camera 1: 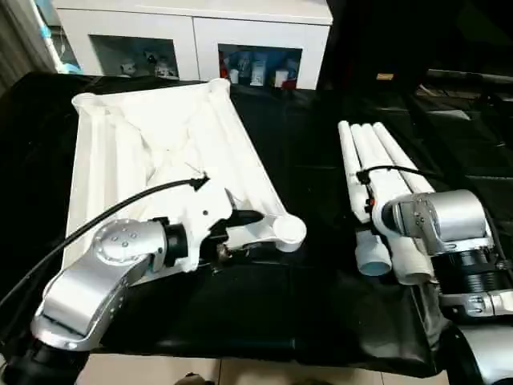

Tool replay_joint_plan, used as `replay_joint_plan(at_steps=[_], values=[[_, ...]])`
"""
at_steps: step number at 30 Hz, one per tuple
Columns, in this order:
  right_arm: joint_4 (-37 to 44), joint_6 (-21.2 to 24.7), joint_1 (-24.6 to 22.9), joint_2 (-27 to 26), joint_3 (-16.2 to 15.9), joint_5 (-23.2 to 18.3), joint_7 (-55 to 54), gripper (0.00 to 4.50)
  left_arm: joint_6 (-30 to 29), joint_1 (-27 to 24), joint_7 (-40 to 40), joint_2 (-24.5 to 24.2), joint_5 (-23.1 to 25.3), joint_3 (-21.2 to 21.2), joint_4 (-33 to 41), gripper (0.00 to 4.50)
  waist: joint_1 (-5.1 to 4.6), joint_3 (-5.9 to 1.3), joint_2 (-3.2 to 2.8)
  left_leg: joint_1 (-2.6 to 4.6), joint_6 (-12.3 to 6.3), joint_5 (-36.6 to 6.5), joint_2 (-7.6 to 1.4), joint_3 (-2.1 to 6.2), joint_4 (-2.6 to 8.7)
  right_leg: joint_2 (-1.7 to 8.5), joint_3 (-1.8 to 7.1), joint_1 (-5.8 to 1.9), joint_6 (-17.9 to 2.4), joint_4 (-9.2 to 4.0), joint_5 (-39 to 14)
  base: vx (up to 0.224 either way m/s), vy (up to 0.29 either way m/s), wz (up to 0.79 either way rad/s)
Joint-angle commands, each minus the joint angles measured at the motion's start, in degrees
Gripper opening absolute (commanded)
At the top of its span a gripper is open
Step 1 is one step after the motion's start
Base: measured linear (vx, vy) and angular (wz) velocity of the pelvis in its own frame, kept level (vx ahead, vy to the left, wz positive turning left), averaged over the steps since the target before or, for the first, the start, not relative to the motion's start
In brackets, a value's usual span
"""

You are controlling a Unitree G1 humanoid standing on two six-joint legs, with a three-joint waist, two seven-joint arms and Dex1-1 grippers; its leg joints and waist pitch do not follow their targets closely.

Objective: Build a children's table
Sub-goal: Rotate table base

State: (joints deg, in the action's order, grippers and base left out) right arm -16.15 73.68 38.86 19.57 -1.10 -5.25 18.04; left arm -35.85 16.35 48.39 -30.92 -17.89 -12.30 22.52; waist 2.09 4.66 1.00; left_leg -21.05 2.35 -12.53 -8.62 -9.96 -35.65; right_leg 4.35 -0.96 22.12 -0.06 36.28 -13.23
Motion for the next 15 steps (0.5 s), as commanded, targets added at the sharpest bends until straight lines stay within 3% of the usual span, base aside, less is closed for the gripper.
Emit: replay_joint_plan(at_steps=[1, 4, 15], values=[[-1.0, 0.5, 0.6, -0.1, 0.2, -0.5, -0.1, 4.08, -0.6, 0.0, -0.2, -0.4, -0.4, -0.7, 1.4, 2.81, 0.16, -4.23, 0.52, 0.66, -2.05, 4.8, -3.41, 0.71, 4.18, 3.15, 2.1, -2.9, -16.4, -2.5, 7.8, 0.0, 0.0, 0.0], [-1.9, 0.3, 0.7, -0.1, 0.2, -0.6, 0.0, 3.71, -0.9, 0.3, -0.3, -0.3, -0.4, -0.7, 1.5, 2.81, 0.17, -4.32, 0.78, 0.63, -2.09, 5.1, -3.38, 0.68, 4.14, 3.14, 2.1, -2.98, -16.3, -2.43, 8.1, 0.0, 0.0, 0.0], [-3.4, 0.0, 0.6, -0.9, 1.0, -0.5, -0.7, 2.7, -0.7, 0.1, -0.7, -1.0, 0.3, -0.5, 2.1, 2.81, 0.24, -4.3, 0.8, 0.64, -1.31, 4.0, -3.36, 0.68, 4.14, 3.15, 2.14, -2.95, -15.9, -2.49, 6.8, 0.0, 0.0, 0.0]])
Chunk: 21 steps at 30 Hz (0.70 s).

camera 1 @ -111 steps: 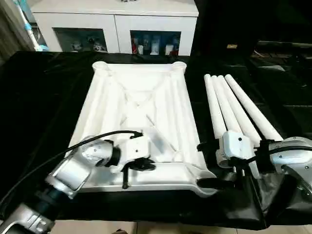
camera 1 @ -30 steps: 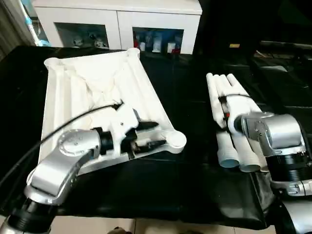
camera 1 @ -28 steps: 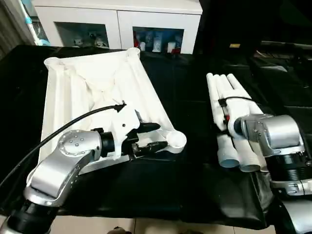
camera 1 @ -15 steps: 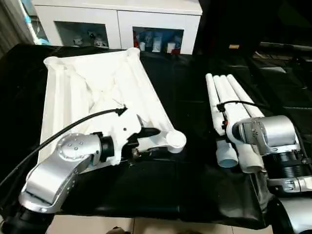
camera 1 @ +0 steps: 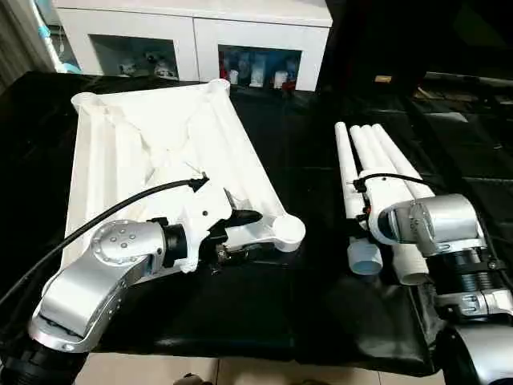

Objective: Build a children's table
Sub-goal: Rotate table base

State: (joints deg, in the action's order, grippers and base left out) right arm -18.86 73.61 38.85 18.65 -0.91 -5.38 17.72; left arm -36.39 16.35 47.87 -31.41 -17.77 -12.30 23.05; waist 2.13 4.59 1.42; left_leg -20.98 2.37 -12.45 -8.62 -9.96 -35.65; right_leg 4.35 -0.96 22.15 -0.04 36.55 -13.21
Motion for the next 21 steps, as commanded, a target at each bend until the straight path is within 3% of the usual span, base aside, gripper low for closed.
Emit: replay_joint_plan(at_steps=[1, 8, 12, 15, 17, 19, 21], values=[[-0.8, 0.0, 0.6, -0.1, 1.1, -0.5, -0.6, 2.59, 0.0, 0.2, -0.3, -0.5, 0.4, -0.5, 1.5, 2.81, 0.24, -4.2, 0.47, 0.54, -1.27, 3.1, -3.33, 0.64, 4.17, 3.16, 2.2, -2.96, -15.8, -2.86, 6.0, 0.0, 0.0, 0.0], [-0.7, -0.1, 0.5, -0.9, 2.5, -0.6, -1.6, 2.02, 1.4, 0.4, -1.1, -0.8, 1.7, -0.6, 0.9, 2.81, 0.24, -4.12, 0.37, 0.47, -0.43, 1.0, -3.37, 0.69, 4.26, 3.15, 2.23, -2.85, -15.2, -3.0, 3.1, 0.0, 0.0, 0.0], [-0.3, -0.8, 0.6, -1.8, 5.0, -1.1, -2.7, 1.88, 1.9, 1.5, -3.1, 0.3, 2.8, 0.0, -0.7, 2.81, 0.2, -4.09, 0.23, 0.47, 0.15, 0.6, -3.31, 0.63, 4.25, 3.0, 2.29, -2.7, -14.9, -3.0, 3.0, 0.0, 0.0, 0.0], [1.7, -2.4, 1.0, -2.8, 7.5, -1.9, -3.5, 1.86, 2.4, 3.5, -7.0, 2.7, 4.0, 1.6, -3.3, 2.81, 0.43, -4.26, -0.24, 0.7, 1.05, 0.0, -3.33, 0.69, 4.2, 2.97, 2.22, -2.62, -15.0, -3.01, 3.2, 0.0, 0.0, 0.0], [5.3, -5.7, 1.2, -3.8, 10.3, -3.8, -3.3, 1.86, 1.9, 6.5, -12.2, 6.4, 4.2, 4.4, -6.6, 3.1, 0.54, -4.33, -0.55, 0.6, 1.3, 0.1, -3.28, 0.79, 4.19, 2.92, 2.19, -2.79, -14.9, -2.91, 4.5, 0.0, 0.0, 0.0], [6.2, -7.3, 1.2, -4.1, 11.2, -4.5, -3.0, 1.86, 1.8, 7.3, -13.3, 7.3, 3.9, 5.2, -7.3, 3.17, 0.47, -4.39, -0.25, 0.43, 1.03, 0.1, -3.29, 0.81, 4.17, 3.0, 2.22, -2.94, -14.8, -2.92, 5.5, 0.0, 0.0, 0.0], [10.5, -12.9, 0.6, -5.5, 13.9, -7.8, -0.8, 1.86, 1.0, 9.1, -14.7, 10.0, 1.8, 7.0, -8.2, 3.44, 0.55, -4.36, -0.53, 0.35, 0.72, 0.1, -3.31, 0.89, 4.17, 3.1, 2.21, -2.94, -15.0, -2.86, 5.9, 0.0, 0.0, 0.0]])
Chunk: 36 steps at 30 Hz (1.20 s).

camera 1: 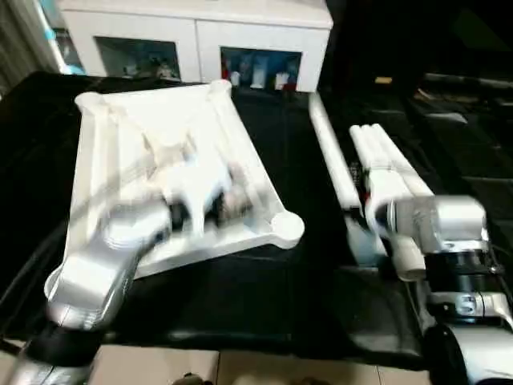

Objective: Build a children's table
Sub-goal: Rotate table base

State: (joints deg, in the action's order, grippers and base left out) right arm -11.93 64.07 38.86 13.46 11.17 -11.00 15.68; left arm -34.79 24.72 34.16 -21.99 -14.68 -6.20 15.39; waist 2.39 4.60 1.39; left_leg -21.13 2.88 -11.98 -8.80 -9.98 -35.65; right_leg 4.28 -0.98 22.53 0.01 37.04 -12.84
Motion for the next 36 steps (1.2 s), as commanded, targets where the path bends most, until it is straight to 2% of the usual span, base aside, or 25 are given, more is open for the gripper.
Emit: replay_joint_plan(at_steps=[1, 2, 3, 5, 6, 7, 8, 11, 12, 13, 18, 21, 28, 30, 32, 34, 35, 36], values=[[4.0, -3.6, 0.5, -0.3, 2.1, -2.6, 1.7, 1.86, -0.8, 0.9, -1.2, 0.9, -1.5, 1.0, -0.6, 3.44, 0.34, -4.48, -0.3, 0.52, -0.16, -0.3, -3.1, 0.83, 4.06, 3.14, 2.25, -3.32, -15.3, -3.31, 6.3, 0.0, 0.0, 0.0], [6.9, -4.8, 0.0, -0.7, 3.9, -5.5, 4.7, 1.86, -1.9, 2.4, -2.3, 3.0, -3.1, 2.0, -1.0, 3.62, 0.44, -4.38, -0.44, 0.44, -0.88, -0.1, -3.02, 0.76, 4.05, 3.03, 2.26, -3.33, -15.5, -3.33, 7.4, 0.0, 0.0, 0.0], [8.1, -5.2, -0.3, -0.8, 4.6, -6.7, 5.9, 1.85, -2.3, 2.9, -2.8, 3.8, -3.7, 2.3, -1.2, 3.64, 0.43, -4.45, -0.38, 0.46, -1.2, 0.1, -3.18, 0.84, 4.03, 3.08, 2.24, -3.35, -15.8, -3.24, 7.9, 0.0, 0.0, 0.0], [11.3, -4.3, -1.7, 0.2, 6.2, -11.4, 11.8, 1.85, -5.4, 5.6, -5.6, 8.3, -7.0, 4.4, -2.2, 3.76, 0.52, -4.36, -0.3, 0.3, -2.15, 0.4, -3.06, 0.75, 4.0, 2.95, 2.22, -3.44, -16.3, -3.24, 8.6, 0.0, 0.0, 0.0], [14.5, -3.7, -3.5, 1.2, 6.8, -15.8, 17.8, 1.85, -7.8, 7.9, -7.1, 12.1, -11.0, 6.7, -3.1, 3.92, 1.06, -4.32, 0.01, 0.4, -3.16, -0.1, -3.25, 0.67, 3.79, 3.17, 2.28, -3.55, -17.9, -3.33, 9.3, 0.0, 0.0, 0.0], [15.4, -3.6, -4.0, 1.3, 7.0, -17.1, 19.5, 1.85, -8.4, 8.4, -7.2, 13.1, -12.3, 7.2, -3.2, 4.04, 1.42, -4.28, 0.01, 0.34, -3.58, 0.0, -3.24, 0.71, 3.77, 3.24, 2.27, -3.59, -18.2, -3.37, 9.2, 0.0, 0.0, 0.0], [16.9, -3.4, -4.8, 1.7, 7.3, -19.3, 21.8, 1.85, -9.3, 9.3, -7.4, 14.4, -14.1, 8.0, -3.5, 4.14, 1.45, -4.23, 0.42, 0.22, -4.62, 0.1, -3.3, 0.81, 3.86, 3.24, 2.14, -3.45, -18.1, -3.51, 8.0, 0.0, 0.0, 0.0], [19.6, -2.4, -6.3, 2.4, 8.2, -24.2, 25.6, 1.85, -11.6, 11.6, -8.4, 17.5, -18.3, 10.0, -4.3, 4.29, 1.45, -4.11, 0.49, 0.11, -5.32, 0.3, -3.25, 0.8, 3.78, 3.34, 2.14, -3.42, -18.2, -3.64, 6.1, 0.0, 0.0, 0.0], [20.2, -2.2, -6.7, 2.6, 8.5, -25.6, 26.7, 1.85, -12.4, 12.5, -8.9, 18.7, -19.9, 10.8, -4.8, 4.39, 1.55, -4.15, 0.83, 0.14, -5.53, 0.2, -3.19, 0.77, 3.72, 3.29, 2.11, -3.45, -17.9, -3.74, 4.9, 0.0, 0.0, 0.0], [20.7, -2.0, -7.0, 2.8, 8.6, -26.6, 27.7, 1.85, -12.9, 13.4, -9.3, 19.6, -21.6, 11.6, -5.4, 4.46, 1.51, -4.09, 0.76, 0.17, -5.53, 0.0, -3.21, 0.74, 3.72, 3.31, 2.14, -3.35, -17.8, -3.81, 4.2, 0.0, 0.0, 0.0], [23.6, -1.6, -8.9, 3.7, 7.3, -29.9, 31.2, 1.85, -16.5, 16.4, -11.3, 23.0, -25.7, 14.9, -7.3, 4.5, 1.19, -3.8, 1.29, -0.08, -5.54, -0.1, -3.14, 0.84, 3.81, 3.31, 2.08, -3.23, -16.0, -4.39, -0.6, 0.0, 0.0, 0.0], [24.3, -1.5, -9.4, 4.1, 6.6, -30.4, 31.8, 1.85, -16.8, 16.7, -11.8, 23.0, -25.9, 14.9, -7.6, 4.5, 1.22, -3.8, 1.18, 0.04, -5.84, 0.6, -3.23, 0.97, 3.86, 3.24, 2.02, -3.08, -15.1, -4.4, -0.7, 0.0, 0.0, 0.0], [25.1, -3.3, -10.2, 5.6, 3.1, -28.9, 30.9, 1.85, -18.6, 17.6, -13.6, 23.4, -28.7, 15.8, -7.9, 4.5, 1.18, -3.58, 1.25, 0.07, -5.04, 0.6, -3.3, 1.0, 3.98, 3.22, 2.04, -2.88, -15.2, -4.46, -0.1, 0.0, 0.0, 0.0], [25.6, -5.2, -9.9, 5.8, 1.3, -26.1, 28.8, 1.85, -19.4, 17.5, -14.5, 22.9, -27.9, 15.3, -7.4, 4.22, 1.17, -3.55, 1.28, 0.08, -4.92, 0.7, -3.32, 1.0, 3.97, 3.28, 2.05, -2.85, -15.0, -4.45, -0.1, 0.0, 0.0, 0.0], [27.6, -7.8, -10.1, 6.0, -2.5, -22.6, 27.2, 1.85, -20.3, 17.6, -17.5, 23.1, -25.9, 15.3, -7.7, 4.12, 1.13, -3.49, 1.32, -0.01, -4.5, 1.2, -3.36, 1.03, 3.99, 3.23, 2.08, -2.9, -14.4, -4.41, 0.6, 0.0, 0.0, 0.0], [28.2, -8.4, -10.2, 6.0, -3.3, -21.9, 26.9, 1.85, -20.4, 17.7, -18.2, 23.2, -25.4, 15.4, -7.8, 4.12, 1.03, -3.54, 1.34, -0.02, -4.63, 1.4, -3.37, 1.08, 3.98, 3.3, 2.12, -2.95, -14.1, -4.33, 1.4, 0.0, 0.0, 0.0], [28.9, -9.0, -10.3, 6.0, -4.7, -21.0, 26.3, 1.85, -20.4, 17.9, -19.5, 23.5, -25.1, 15.8, -8.3, 4.02, 1.07, -3.44, 1.07, 0.01, -4.61, 1.1, -3.37, 1.12, 4.02, 3.3, 2.13, -2.88, -14.1, -4.37, 1.3, 0.0, 0.0, 0.0], [29.6, -10.2, -10.5, 6.1, -6.5, -19.3, 25.4, 1.85, -20.3, 18.3, -21.5, 24.4, -25.3, 17.0, -9.1, 3.86, 1.05, -3.49, 1.13, 0.01, -4.55, 1.1, -3.4, 1.12, 3.98, 3.27, 2.14, -2.88, -14.1, -4.34, 1.5, 0.0, 0.0, 0.0]])
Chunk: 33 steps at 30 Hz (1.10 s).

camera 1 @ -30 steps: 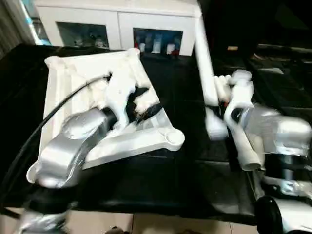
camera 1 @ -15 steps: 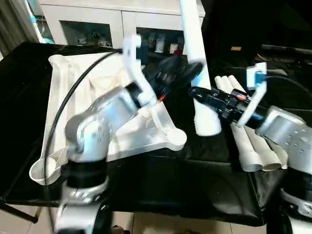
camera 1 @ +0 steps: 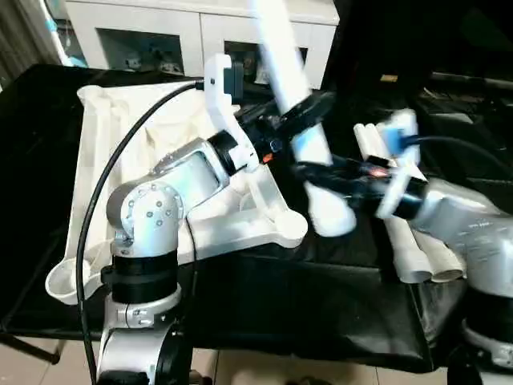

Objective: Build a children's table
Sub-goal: Rotate table base

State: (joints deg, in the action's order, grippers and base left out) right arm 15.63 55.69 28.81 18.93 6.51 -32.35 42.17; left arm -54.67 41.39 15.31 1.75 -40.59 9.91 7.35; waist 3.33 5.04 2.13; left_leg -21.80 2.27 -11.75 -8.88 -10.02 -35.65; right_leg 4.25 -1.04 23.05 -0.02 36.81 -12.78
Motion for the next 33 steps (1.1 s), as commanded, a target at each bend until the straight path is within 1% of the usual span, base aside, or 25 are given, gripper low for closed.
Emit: replay_joint_plan(at_steps=[1, 2, 3, 4, 5, 6, 7, 8, 9, 10, 12, 15, 17, 18, 19, 22, 23, 25, 32, 33], values=[[2.3, -2.2, -0.5, 0.6, -2.7, 2.9, -1.8, 1.85, -0.2, 1.8, -3.8, 1.2, 0.6, 1.7, -1.6, 3.78, 0.07, -3.91, 0.44, 0.62, -3.74, 0.9, -3.31, 1.15, 3.97, 3.24, 2.16, -3.37, -14.2, -4.12, 1.9, 0.0, 0.0, 0.0], [2.8, -4.5, -0.8, 1.4, -5.8, 5.9, -2.9, 1.85, 0.4, 2.2, -5.9, 2.0, 0.5, 2.9, -2.6, 3.74, 0.05, -3.9, 0.47, 0.61, -3.69, 0.9, -3.28, 1.14, 3.97, 3.21, 2.16, -3.41, -14.3, -4.11, 2.2, 0.0, 0.0, 0.0], [3.0, -6.0, -0.9, 2.0, -7.6, 7.7, -3.4, 1.85, 0.8, 2.4, -6.8, 2.3, 0.5, 3.5, -3.1, 3.57, 0.07, -3.93, 0.44, 0.73, -3.37, 0.8, -3.34, 1.18, 3.96, 3.21, 2.14, -3.33, -14.2, -4.19, 2.5, 0.0, 0.0, 0.0], [2.9, -6.5, -0.9, 1.7, -8.5, 8.6, -4.7, 1.85, 1.2, 2.5, -7.7, 2.3, 0.7, 3.8, -3.6, 3.57, 0.08, -3.88, 0.37, 0.69, -3.43, 0.7, -3.31, 1.2, 4.01, 3.27, 2.17, -3.43, -14.2, -4.17, 2.6, 0.0, 0.0, 0.0], [2.8, -7.7, -0.9, 1.4, -9.9, 10.3, -6.1, 1.85, 1.8, 2.6, -8.7, 2.4, 0.9, 4.1, -4.1, 3.46, 0.09, -3.89, 0.39, 0.59, -3.43, 0.8, -3.29, 1.22, 4.0, 3.31, 2.19, -3.4, -14.1, -4.16, 2.9, 0.0, 0.0, 0.0], [2.6, -8.0, -0.6, 0.8, -10.4, 11.5, -7.9, 1.85, 2.2, 2.7, -9.9, 2.6, 1.3, 4.4, -4.5, 3.31, 0.0, -3.97, 0.39, 0.57, -3.47, 1.2, -3.28, 1.23, 3.97, 3.25, 2.2, -3.44, -14.2, -4.02, 3.8, 0.0, 0.0, 0.0], [2.5, -8.0, -0.4, 0.6, -10.8, 12.7, -9.3, 1.85, 2.5, 2.8, -10.9, 2.8, 1.8, 4.7, -4.8, 3.31, -0.05, -3.97, 0.38, 0.56, -3.6, 1.6, -3.25, 1.24, 3.97, 3.2, 2.19, -3.4, -14.2, -3.95, 4.5, 0.0, 0.0, 0.0], [2.3, -7.8, -0.1, 0.1, -11.2, 13.7, -10.9, 1.85, 3.1, 3.1, -12.5, 3.3, 2.5, 5.2, -5.1, 3.16, -0.08, -4.02, 0.45, 0.58, -3.76, 1.9, -3.26, 1.23, 3.94, 3.2, 2.17, -3.43, -14.3, -3.9, 5.2, 0.0, 0.0, 0.0], [2.3, -7.7, 0.0, 0.0, -11.2, 13.8, -11.1, 1.85, 3.2, 3.1, -12.8, 3.4, 2.6, 5.3, -5.2, 3.05, -0.06, -4.07, 0.42, 0.58, -3.86, 2.2, -3.26, 1.26, 3.93, 3.2, 2.16, -3.48, -14.4, -3.86, 5.6, 0.0, 0.0, 0.0], [2.4, -7.6, 0.0, -0.3, -11.2, 13.8, -11.4, 1.85, 3.5, 3.2, -13.4, 3.6, 2.8, 5.6, -5.4, 3.05, -0.02, -4.11, 0.41, 0.58, -4.19, 2.3, -3.28, 1.26, 3.9, 3.24, 2.16, -3.56, -14.6, -3.79, 6.2, 0.0, 0.0, 0.0], [2.7, -7.6, 0.1, -0.8, -11.3, 14.0, -12.2, 1.85, 3.4, 3.3, -14.1, 4.4, 2.1, 6.4, -5.6, 2.81, 0.06, -4.24, 0.26, 0.72, -4.69, 2.9, -3.42, 1.22, 3.83, 3.24, 2.15, -3.47, -15.3, -3.64, 7.7, 0.0, 0.0, 0.0], [2.7, -8.4, 0.0, -1.2, -12.0, 15.2, -13.8, 1.85, 2.6, 3.1, -14.7, 5.3, 1.3, 6.7, -5.3, 2.54, 0.1, -4.41, 0.16, 0.6, -5.38, 4.4, -3.39, 1.25, 3.69, 3.27, 2.05, -3.63, -16.1, -3.41, 10.2, 0.0, 0.0, 0.0], [2.6, -9.0, -0.1, -1.1, -12.3, 15.6, -14.0, 1.85, 2.5, 3.1, -14.7, 5.5, 0.9, 6.5, -5.1, 2.39, 0.11, -4.34, 0.23, 0.6, -5.5, 4.4, -3.37, 1.22, 3.69, 3.32, 2.07, -3.61, -16.2, -3.45, 10.3, 0.0, 0.0, 0.0], [2.5, -9.7, -0.3, -1.2, -12.8, 16.1, -14.3, 1.85, 1.8, 2.8, -14.9, 5.9, 0.0, 6.0, -4.8, 2.22, 0.17, -4.46, 0.23, 0.62, -5.5, 3.9, -3.36, 1.16, 3.63, 3.42, 2.14, -3.71, -16.3, -3.44, 10.0, 0.0, 0.0, 0.0], [2.5, -9.7, -0.3, -1.2, -12.8, 16.1, -14.3, 1.85, 1.8, 2.8, -14.9, 5.9, 0.0, 6.0, -4.8, 2.22, 0.18, -4.41, 0.23, 0.59, -5.41, 3.7, -3.37, 1.15, 3.67, 3.44, 2.15, -3.69, -16.3, -3.49, 9.8, 0.0, 0.0, 0.0], [2.6, -9.8, -0.5, -1.3, -13.1, 16.4, -14.7, 1.85, 1.0, 2.6, -15.1, 6.1, -0.3, 5.6, -4.6, 2.03, 0.11, -4.41, 0.2, 0.6, -5.1, 3.2, -3.39, 1.16, 3.7, 3.33, 2.11, -3.71, -16.1, -3.5, 9.1, 0.0, 0.0, 0.0], [2.6, -9.7, -0.4, -1.4, -13.3, 16.5, -15.0, 1.85, 0.8, 2.4, -15.2, 6.3, -0.4, 5.3, -4.3, 1.98, 0.15, -4.45, 0.06, 0.68, -5.0, 3.2, -3.43, 1.2, 3.69, 3.37, 2.1, -3.67, -16.1, -3.51, 8.9, 0.0, 0.0, 0.0], [2.7, -9.7, -0.4, -1.6, -13.4, 16.6, -15.2, 1.85, 0.7, 2.2, -15.2, 6.5, -0.5, 5.2, -4.1, 1.91, 0.1, -4.41, 0.1, 0.65, -4.83, 2.7, -3.42, 1.17, 3.73, 3.34, 2.11, -3.67, -16.0, -3.59, 8.5, 0.0, 0.0, 0.0], [2.8, -9.8, -0.2, -2.1, -13.5, 16.6, -15.5, 1.85, 0.7, 1.9, -14.3, 5.7, -0.3, 4.1, -3.4, 1.85, 0.14, -4.49, 0.05, 0.71, -4.36, 2.0, -3.41, 1.17, 3.76, 3.3, 2.1, -3.63, -15.6, -3.63, 7.8, 0.0, 0.0, 0.0], [2.5, -10.2, 0.1, -2.7, -13.0, 16.1, -15.7, 2.2, 0.9, 1.7, -13.7, 4.8, 0.2, 3.3, -3.4, 1.85, 0.15, -4.44, 0.04, 0.7, -4.24, 1.7, -3.39, 1.16, 3.78, 3.33, 2.11, -3.62, -15.4, -3.69, 7.4, 0.0, 0.0, 0.0]])
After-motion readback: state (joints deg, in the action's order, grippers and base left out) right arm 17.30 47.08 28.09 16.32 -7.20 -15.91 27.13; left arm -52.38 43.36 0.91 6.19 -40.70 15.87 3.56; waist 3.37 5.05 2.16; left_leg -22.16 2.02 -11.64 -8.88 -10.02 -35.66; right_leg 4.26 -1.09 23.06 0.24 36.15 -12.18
